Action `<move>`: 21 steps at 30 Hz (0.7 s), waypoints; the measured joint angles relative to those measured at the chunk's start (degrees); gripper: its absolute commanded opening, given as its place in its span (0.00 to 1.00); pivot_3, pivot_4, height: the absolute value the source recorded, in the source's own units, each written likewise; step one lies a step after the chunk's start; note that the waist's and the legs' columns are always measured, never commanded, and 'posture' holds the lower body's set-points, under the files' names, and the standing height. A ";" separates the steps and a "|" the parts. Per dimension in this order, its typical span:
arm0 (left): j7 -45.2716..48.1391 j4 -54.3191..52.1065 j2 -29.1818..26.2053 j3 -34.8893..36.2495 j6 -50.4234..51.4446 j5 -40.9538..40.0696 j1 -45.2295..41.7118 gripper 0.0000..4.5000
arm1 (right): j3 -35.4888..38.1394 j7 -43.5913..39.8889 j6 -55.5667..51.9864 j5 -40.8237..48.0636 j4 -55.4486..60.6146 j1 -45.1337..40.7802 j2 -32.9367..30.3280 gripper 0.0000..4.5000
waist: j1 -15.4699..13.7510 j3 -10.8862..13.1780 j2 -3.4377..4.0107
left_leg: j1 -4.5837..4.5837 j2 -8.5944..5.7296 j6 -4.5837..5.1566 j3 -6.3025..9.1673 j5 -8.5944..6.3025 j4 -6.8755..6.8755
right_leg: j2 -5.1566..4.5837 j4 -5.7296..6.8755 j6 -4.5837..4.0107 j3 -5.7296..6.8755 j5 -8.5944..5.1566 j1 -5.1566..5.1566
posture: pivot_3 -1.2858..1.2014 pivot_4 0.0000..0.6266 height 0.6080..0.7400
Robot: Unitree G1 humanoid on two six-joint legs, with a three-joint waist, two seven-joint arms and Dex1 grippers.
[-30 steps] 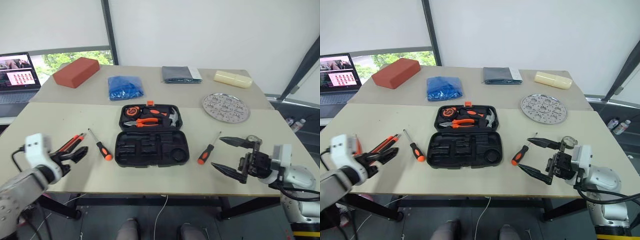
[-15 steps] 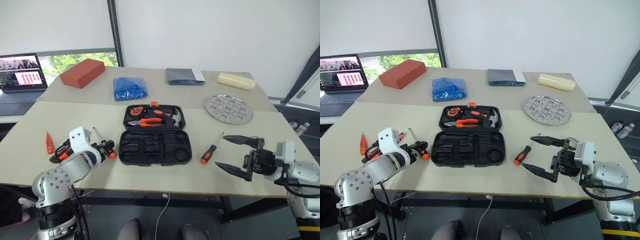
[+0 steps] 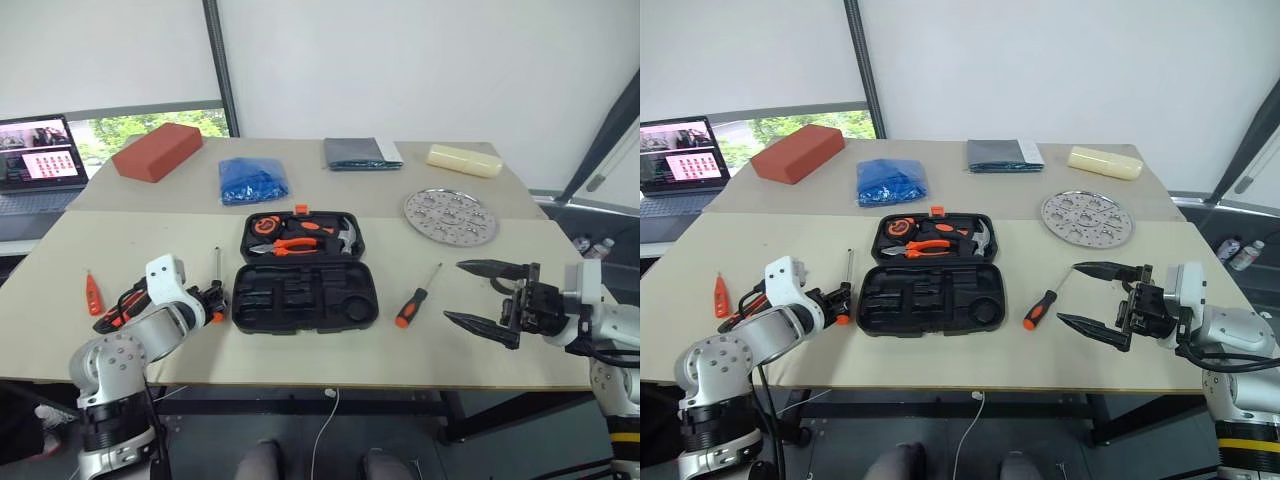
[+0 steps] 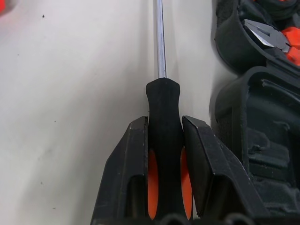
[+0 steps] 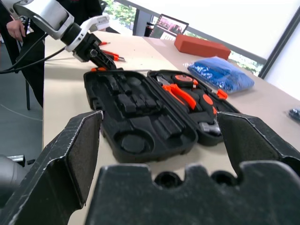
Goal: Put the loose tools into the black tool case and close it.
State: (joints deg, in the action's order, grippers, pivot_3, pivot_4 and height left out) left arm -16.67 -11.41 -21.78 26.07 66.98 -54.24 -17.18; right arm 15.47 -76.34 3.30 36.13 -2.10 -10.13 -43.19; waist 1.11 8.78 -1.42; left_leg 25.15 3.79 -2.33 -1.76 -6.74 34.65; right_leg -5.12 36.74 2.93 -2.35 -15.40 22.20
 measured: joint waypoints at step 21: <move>82.44 33.00 -21.78 -41.36 -69.18 48.81 -24.71 0.15 | 5.60 1.67 -0.18 -0.01 1.36 4.95 -0.39 1.00 | -1.79 0.38 -0.52 | 0.87 0.13 0.53 -0.46 0.24 -0.31 | -0.02 -0.70 0.04 -0.04 0.47 0.58 | 0.52 0.24 1.00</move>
State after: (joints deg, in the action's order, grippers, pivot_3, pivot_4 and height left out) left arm 65.77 21.59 -43.56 -15.29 -2.20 -5.43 -41.89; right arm 21.07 -74.67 3.12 36.12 -0.74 -5.18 -43.58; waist -0.68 9.15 -1.94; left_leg 26.01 3.92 -1.81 -2.21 -6.50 34.34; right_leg -5.14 36.04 2.96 -2.39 -14.93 22.78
